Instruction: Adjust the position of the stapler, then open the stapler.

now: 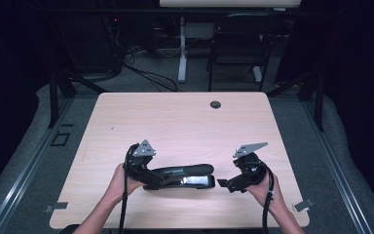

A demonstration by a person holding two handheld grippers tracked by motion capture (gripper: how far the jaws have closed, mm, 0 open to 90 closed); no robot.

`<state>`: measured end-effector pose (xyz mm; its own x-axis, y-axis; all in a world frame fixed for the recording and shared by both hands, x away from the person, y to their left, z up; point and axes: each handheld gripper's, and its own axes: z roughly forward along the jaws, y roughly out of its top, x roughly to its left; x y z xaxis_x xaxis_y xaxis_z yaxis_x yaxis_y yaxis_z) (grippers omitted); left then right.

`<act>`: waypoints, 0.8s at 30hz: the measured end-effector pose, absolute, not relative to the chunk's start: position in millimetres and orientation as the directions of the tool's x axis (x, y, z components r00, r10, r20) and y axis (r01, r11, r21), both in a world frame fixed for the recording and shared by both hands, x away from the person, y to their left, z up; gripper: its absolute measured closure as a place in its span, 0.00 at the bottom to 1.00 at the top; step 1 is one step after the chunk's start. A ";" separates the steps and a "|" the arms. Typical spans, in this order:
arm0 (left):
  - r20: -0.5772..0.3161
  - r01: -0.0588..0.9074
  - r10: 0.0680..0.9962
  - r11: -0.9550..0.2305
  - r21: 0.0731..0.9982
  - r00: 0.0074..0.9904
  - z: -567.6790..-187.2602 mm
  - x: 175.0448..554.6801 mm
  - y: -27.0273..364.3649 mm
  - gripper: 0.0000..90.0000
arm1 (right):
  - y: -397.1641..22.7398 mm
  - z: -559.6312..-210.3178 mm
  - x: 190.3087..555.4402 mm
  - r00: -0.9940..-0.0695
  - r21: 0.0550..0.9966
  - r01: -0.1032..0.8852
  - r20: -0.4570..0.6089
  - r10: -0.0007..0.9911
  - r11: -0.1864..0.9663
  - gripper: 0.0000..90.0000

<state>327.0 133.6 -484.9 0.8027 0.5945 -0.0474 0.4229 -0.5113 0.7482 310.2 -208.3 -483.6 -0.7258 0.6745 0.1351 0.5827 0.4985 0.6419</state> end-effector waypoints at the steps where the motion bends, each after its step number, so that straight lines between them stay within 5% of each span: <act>1: -0.047 0.423 0.594 -0.511 0.748 0.803 -484.9 327.0 133.6 0.00 | -208.3 -483.6 310.2 -0.726 0.642 0.583 0.135 0.675 0.498 0.06; 17: -0.008 0.354 0.575 -0.492 0.795 0.818 -480.2 303.7 106.5 0.17 | -203.9 -490.8 307.6 -0.729 0.617 0.586 0.118 0.674 0.526 0.34; 24: -0.020 0.358 0.554 -0.509 0.783 0.833 -484.9 297.7 93.3 0.29 | -194.1 -497.1 306.0 -0.733 0.596 0.583 0.094 0.674 0.552 0.59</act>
